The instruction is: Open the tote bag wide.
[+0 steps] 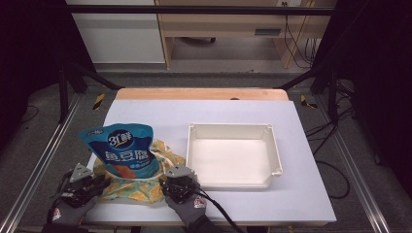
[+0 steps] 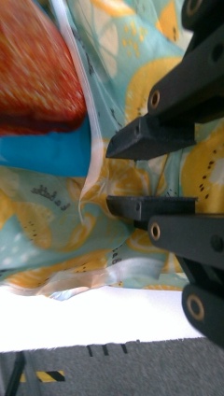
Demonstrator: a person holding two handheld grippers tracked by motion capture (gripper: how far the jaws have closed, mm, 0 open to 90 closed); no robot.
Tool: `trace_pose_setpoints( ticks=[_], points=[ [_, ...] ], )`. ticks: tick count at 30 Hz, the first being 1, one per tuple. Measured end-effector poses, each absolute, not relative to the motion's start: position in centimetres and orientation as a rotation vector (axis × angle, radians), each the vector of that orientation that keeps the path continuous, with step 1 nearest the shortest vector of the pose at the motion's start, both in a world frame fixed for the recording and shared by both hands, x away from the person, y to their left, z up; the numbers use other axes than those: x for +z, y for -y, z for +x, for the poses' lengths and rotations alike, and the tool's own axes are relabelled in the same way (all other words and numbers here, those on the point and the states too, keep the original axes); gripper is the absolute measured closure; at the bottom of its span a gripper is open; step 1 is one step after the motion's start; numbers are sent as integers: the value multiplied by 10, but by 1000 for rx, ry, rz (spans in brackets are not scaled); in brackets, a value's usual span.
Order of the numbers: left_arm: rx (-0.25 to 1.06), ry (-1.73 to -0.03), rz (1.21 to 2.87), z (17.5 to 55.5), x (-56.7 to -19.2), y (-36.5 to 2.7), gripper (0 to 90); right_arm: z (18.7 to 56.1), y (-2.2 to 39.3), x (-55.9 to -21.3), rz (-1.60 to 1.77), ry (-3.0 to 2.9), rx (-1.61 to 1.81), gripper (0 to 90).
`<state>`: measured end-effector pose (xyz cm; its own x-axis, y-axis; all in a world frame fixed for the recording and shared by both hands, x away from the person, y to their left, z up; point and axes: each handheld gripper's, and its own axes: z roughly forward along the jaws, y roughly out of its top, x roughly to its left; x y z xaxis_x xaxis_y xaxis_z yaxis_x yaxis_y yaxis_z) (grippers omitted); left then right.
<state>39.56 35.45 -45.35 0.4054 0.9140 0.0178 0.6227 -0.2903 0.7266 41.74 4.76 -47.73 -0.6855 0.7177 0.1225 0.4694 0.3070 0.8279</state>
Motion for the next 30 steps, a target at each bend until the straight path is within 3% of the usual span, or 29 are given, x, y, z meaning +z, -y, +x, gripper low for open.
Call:
trace_pose_setpoints(
  ticks=[8,30],
  points=[
    [617,-1277,1926,384,-435,-356,564,414,-42,-462,1056,-2261,1411,595],
    [718,-1148,1763,367,-380,-352,421,408,-20,-405,906,-2133,1552,453]
  ],
)
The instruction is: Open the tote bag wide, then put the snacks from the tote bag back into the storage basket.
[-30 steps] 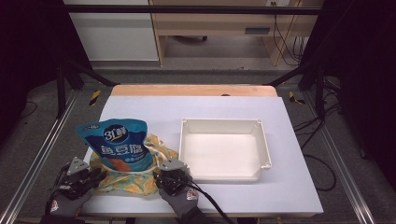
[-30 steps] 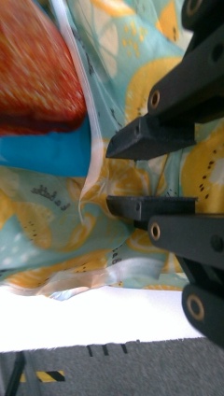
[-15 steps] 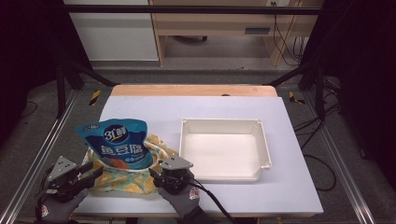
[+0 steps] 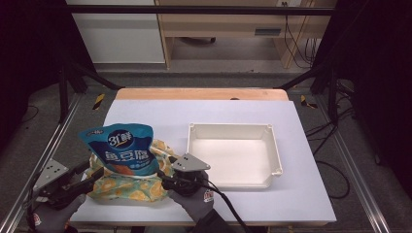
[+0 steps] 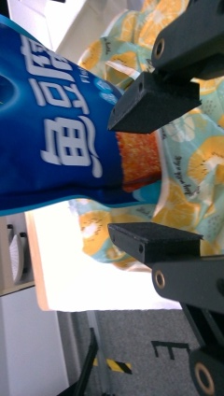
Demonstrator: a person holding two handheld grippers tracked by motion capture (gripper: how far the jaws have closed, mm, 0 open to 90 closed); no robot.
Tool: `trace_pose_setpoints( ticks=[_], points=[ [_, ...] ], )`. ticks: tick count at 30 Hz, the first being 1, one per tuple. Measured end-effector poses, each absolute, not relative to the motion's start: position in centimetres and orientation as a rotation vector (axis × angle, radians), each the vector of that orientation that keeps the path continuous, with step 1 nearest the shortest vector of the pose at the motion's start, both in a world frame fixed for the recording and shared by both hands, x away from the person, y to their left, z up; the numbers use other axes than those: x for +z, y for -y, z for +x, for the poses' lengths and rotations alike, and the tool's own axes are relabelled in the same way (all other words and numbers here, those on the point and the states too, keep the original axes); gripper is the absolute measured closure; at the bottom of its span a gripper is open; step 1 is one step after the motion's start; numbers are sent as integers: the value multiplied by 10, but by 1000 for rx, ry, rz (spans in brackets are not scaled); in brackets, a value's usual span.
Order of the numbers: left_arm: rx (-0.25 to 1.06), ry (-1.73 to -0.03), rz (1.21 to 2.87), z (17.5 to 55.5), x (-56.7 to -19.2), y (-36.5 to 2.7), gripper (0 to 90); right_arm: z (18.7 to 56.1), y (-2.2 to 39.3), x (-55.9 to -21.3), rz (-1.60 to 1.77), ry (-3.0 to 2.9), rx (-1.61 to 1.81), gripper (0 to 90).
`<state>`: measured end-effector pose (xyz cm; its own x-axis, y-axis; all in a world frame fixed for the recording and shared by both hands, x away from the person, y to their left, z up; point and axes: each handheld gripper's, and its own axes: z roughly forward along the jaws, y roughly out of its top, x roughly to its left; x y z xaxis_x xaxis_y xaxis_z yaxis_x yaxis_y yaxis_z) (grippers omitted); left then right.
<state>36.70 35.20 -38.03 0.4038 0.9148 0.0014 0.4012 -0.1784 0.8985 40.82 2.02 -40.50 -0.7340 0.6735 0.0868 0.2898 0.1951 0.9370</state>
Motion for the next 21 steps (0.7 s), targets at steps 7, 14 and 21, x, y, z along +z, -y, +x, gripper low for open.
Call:
trace_pose_setpoints(
  ticks=[7,14,21],
  points=[
    [748,-1122,1733,368,-363,-353,407,411,-8,-385,889,-2091,1571,441],
    [771,-1106,1696,372,-347,-354,401,415,-2,-367,878,-2059,1593,433],
    [786,-1106,1668,377,-336,-356,395,417,-3,-352,857,-2035,1607,427]
  ],
)
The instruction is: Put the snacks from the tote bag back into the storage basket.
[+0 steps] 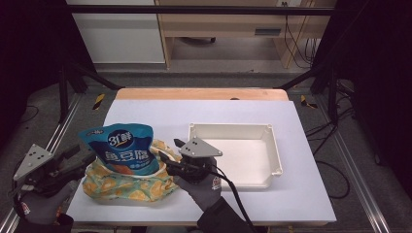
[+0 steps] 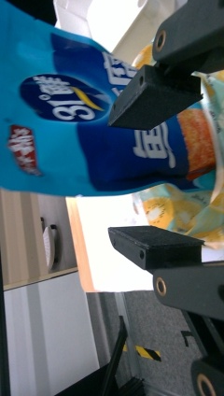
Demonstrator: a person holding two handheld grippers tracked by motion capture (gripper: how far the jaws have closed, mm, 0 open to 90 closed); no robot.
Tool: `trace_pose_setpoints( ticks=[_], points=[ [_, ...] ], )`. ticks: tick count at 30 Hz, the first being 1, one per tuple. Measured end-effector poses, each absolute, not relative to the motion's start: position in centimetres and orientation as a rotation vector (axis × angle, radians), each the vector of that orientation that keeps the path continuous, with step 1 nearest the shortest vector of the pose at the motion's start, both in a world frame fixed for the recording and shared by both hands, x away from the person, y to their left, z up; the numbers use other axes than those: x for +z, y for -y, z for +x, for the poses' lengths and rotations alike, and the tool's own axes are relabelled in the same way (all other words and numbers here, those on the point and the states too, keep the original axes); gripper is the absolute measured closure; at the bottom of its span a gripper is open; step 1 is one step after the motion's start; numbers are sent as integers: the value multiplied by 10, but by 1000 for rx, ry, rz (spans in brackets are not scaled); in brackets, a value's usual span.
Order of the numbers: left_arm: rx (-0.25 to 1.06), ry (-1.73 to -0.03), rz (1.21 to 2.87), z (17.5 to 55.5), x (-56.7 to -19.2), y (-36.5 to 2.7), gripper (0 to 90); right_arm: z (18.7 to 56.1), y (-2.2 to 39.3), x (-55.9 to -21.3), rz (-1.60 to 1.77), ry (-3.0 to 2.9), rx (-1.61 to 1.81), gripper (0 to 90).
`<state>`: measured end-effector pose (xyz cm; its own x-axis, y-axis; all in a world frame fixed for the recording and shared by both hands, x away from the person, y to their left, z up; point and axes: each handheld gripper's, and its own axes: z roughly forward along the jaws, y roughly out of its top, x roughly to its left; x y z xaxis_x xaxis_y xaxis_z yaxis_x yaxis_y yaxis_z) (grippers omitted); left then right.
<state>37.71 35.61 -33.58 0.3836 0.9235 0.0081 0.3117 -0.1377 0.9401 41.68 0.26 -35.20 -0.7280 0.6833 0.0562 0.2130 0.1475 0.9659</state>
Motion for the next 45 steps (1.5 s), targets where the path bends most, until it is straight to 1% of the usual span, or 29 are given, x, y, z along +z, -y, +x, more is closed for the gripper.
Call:
trace_pose_setpoints(
  ticks=[6,12,20,24,31,32,33,35,38,40,45],
  points=[
    [789,-1090,1619,382,-324,-356,391,424,-7,-337,841,-2014,1643,427],
    [790,-1087,1615,387,-321,-353,394,435,-13,-329,846,-2007,1650,438],
    [792,-1086,1615,395,-318,-349,446,443,-27,-326,829,-2003,1657,474],
    [791,-1082,1618,396,-319,-349,490,444,-35,-328,829,-2022,1652,522],
    [774,-1082,1615,398,-323,-350,600,447,-49,-330,813,-2018,1629,645],
    [774,-1082,1615,398,-323,-350,612,447,-49,-330,813,-2018,1629,645],
    [770,-1079,1618,398,-324,-351,627,448,-50,-330,818,-2024,1642,670],
    [764,-1077,1618,399,-324,-351,654,449,-52,-330,811,-2026,1639,692],
    [756,-1070,1624,399,-324,-351,699,451,-54,-330,813,-2035,1625,711],
    [760,-1073,1625,399,-324,-350,717,452,-56,-329,817,-2033,1614,750],
    [753,-1081,1617,398,-325,-351,774,453,-56,-329,822,-2029,1605,797]
  ],
)
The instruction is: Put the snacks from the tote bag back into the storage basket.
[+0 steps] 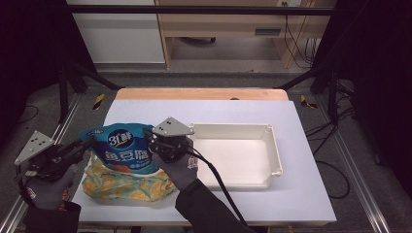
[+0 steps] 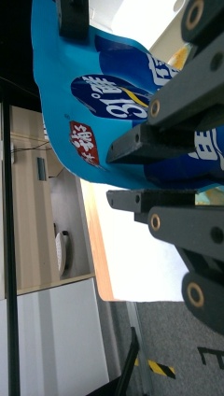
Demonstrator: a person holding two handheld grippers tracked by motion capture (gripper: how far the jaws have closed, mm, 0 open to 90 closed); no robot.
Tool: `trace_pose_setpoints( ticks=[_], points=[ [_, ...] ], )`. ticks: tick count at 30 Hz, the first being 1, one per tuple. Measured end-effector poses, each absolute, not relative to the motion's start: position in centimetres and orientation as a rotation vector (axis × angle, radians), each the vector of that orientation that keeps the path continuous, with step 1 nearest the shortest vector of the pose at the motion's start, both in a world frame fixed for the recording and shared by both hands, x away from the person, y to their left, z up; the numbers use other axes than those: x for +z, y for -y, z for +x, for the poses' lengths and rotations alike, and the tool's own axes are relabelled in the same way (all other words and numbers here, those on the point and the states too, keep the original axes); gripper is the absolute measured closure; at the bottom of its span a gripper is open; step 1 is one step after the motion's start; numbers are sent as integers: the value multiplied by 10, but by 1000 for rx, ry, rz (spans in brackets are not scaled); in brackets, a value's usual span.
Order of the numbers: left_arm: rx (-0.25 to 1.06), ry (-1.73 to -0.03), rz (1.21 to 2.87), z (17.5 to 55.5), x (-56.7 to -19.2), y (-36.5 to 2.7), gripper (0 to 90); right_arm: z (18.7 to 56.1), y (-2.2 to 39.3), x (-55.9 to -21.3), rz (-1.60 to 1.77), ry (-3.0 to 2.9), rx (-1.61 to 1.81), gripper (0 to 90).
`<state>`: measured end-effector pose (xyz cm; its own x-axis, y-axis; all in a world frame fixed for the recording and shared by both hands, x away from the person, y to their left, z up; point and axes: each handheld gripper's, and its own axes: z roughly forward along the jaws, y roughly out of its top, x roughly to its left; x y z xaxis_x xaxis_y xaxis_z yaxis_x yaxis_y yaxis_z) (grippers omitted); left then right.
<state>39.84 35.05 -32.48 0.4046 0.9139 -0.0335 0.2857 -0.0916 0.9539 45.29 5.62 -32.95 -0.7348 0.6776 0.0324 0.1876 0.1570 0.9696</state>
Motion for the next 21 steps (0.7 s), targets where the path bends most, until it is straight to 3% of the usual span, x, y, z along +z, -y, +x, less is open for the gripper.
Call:
trace_pose_setpoints(
  ticks=[14,21],
  points=[
    [752,-1087,1633,399,-324,-347,889,456,-58,-330,834,-2047,1606,890],
    [756,-1097,1627,398,-323,-346,899,455,-59,-328,831,-2054,1597,900]
  ],
)
